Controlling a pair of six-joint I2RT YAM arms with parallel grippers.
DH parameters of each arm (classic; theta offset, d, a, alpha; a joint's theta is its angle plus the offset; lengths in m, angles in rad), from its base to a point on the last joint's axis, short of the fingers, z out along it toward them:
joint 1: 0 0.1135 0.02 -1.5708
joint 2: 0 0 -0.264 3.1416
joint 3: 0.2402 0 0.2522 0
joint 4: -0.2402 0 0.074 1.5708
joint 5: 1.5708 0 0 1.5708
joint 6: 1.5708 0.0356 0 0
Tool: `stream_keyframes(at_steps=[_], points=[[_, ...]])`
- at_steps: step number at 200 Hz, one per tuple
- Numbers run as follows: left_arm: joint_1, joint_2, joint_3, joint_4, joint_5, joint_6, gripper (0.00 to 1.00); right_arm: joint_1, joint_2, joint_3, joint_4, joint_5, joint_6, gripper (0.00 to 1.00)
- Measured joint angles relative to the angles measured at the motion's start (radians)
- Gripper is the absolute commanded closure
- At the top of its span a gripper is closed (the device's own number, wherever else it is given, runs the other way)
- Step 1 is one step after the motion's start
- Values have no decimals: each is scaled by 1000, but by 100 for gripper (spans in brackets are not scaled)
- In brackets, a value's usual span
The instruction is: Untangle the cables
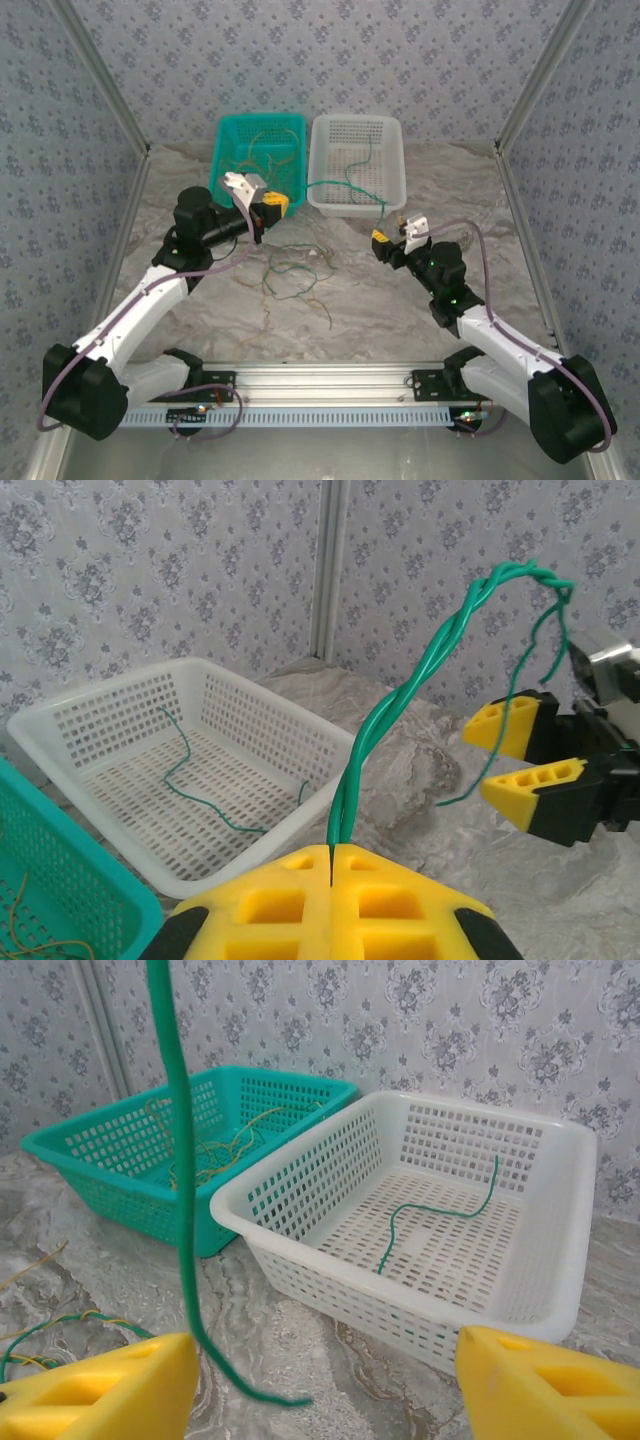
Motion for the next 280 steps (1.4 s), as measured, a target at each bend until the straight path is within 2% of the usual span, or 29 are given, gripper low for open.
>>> stream_keyframes(at_steps=[63,83,90,95,103,108,132,160,202,234,280], points=[[0,0,-1,24,27,-19,100,-6,97,92,50,11,-25,28],[0,0,-6,34,33,-23,100,-7,122,118,70,12,-33,37],[0,1,-10,38,33,-26,100,-8,129,126,74,13,-38,43],[0,2,-13,41,33,-26,100,-9,134,130,77,13,-36,51],[0,3,-16,42,33,-27,100,-11,140,136,79,13,-44,74],[0,4,-19,44,33,-29,100,-13,144,141,78,12,-41,83],[0,10,-42,63,8,-33,100,-18,164,181,52,31,-24,100],[12,6,-106,120,-105,-60,100,-80,185,200,38,72,44,100],[88,-24,-214,199,-250,-138,100,-211,181,140,-9,100,182,100],[159,-33,-237,211,-355,-174,100,-340,132,84,-68,139,274,100],[186,-68,-249,210,-427,-175,100,-399,2,82,-146,148,319,100]])
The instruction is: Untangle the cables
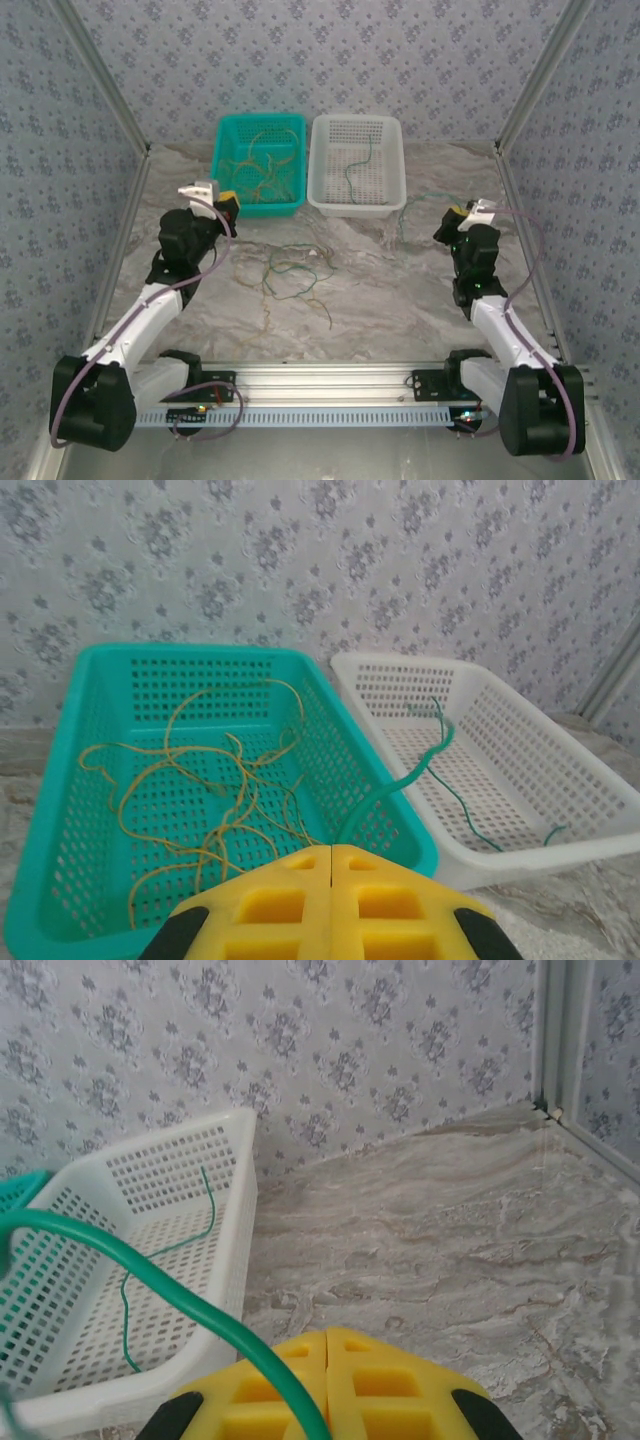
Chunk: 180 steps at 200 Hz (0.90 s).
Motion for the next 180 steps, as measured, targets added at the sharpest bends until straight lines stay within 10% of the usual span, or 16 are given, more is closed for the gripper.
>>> stream_keyframes(at_steps=[83,180], points=[[-109,81,163,-68,-42,-2,100,-8,-90,22,-159,-40,47,100],[-317,870,850,-60,-298,40,100,-8,-275,71,-307,5,103,100]])
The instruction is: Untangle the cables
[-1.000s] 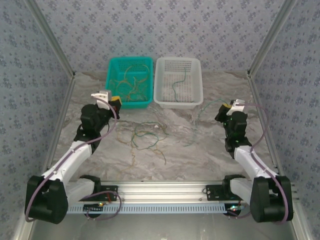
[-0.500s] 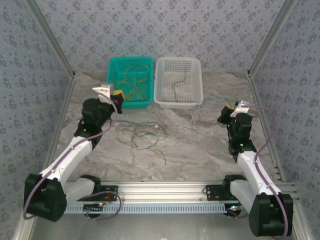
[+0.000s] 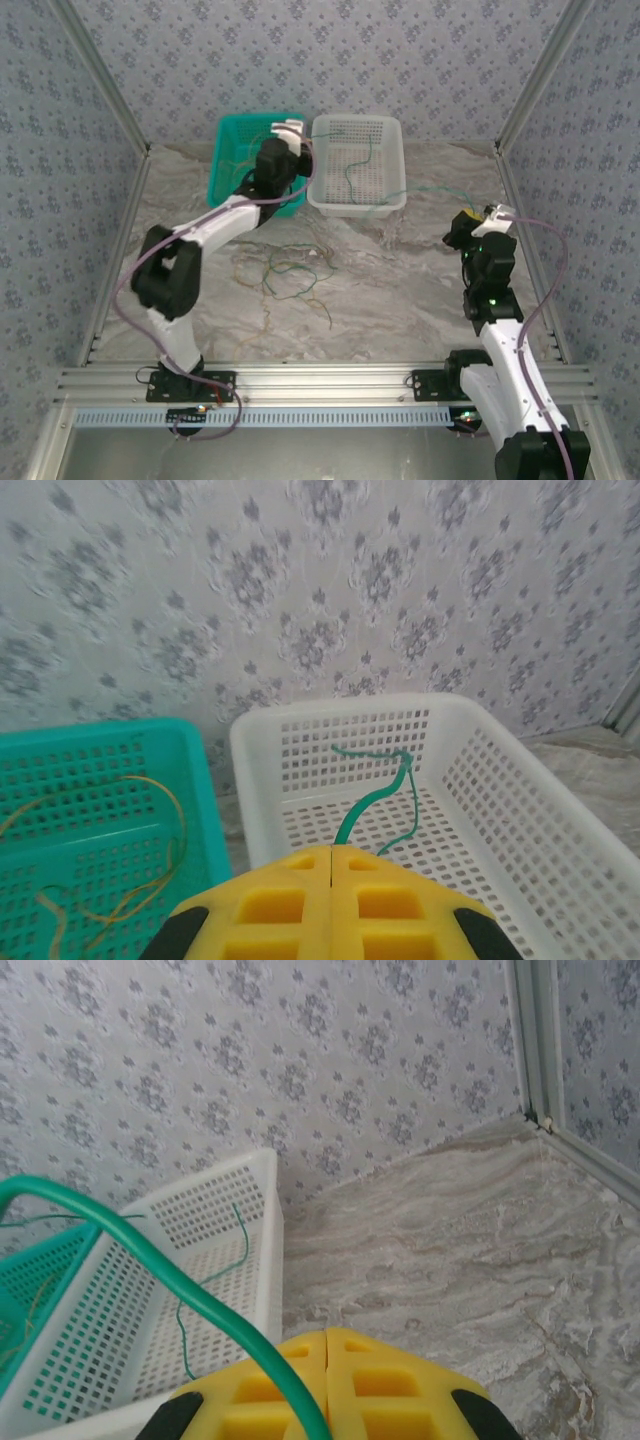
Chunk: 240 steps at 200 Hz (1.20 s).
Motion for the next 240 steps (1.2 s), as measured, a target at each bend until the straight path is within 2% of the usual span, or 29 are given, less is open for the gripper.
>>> stream_keyframes(at_steps=[42,57,76,88,103,131,156,186,221,240], points=[[-27,283,259,-31,-14,-34,100,1,-93,39,-83,34,12,100],[-38,348,318,-42,-33,-44,82,1,-101,69,-112,44,15,100],[-51,395,349,-45,-61,-59,83,1,-101,98,-130,47,23,100],[-54,415,359,-45,-61,-68,74,1,-98,106,-135,47,26,100],[-60,424,360,-50,-56,-88,58,1,-85,115,-141,46,30,100],[-70,403,338,-45,-46,-86,52,8,-21,152,-148,43,45,100],[-77,274,190,-27,-47,-71,51,22,67,217,-200,59,79,100],[-78,-13,-34,6,-79,-35,50,50,237,380,-293,97,121,98],[-84,-434,-316,72,-133,-11,49,135,523,675,-460,183,142,100],[-114,-608,-462,71,-175,-5,49,182,705,875,-554,267,142,100]])
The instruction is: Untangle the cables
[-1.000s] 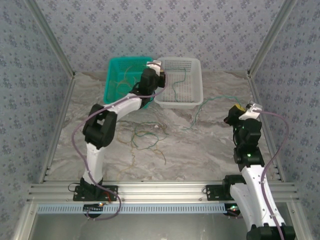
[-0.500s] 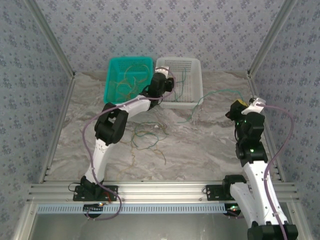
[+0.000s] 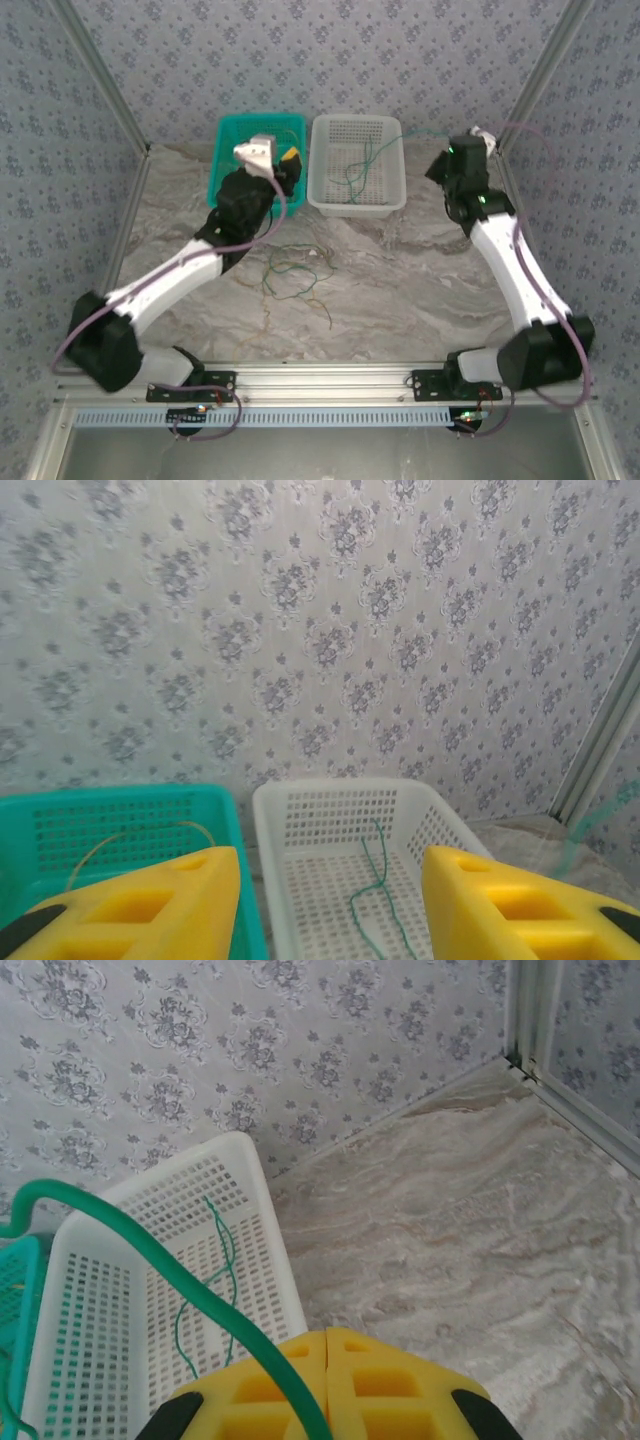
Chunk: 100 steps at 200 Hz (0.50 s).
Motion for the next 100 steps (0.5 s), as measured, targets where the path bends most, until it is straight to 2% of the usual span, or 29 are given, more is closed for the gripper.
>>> stream_keyframes(at_steps=[23,43,68,100], points=[[-41,-150,-168,-62,-48,-9,49,42,187,168,-76,87,-1,100],[-43,-227,-277,-166,-84,-33,49,64,350,312,-156,151,-12,100],[-43,-304,-366,-278,-140,-58,48,85,575,550,-266,226,-37,100],[-43,-375,-414,-335,-202,-61,48,121,828,824,-382,286,-64,100]])
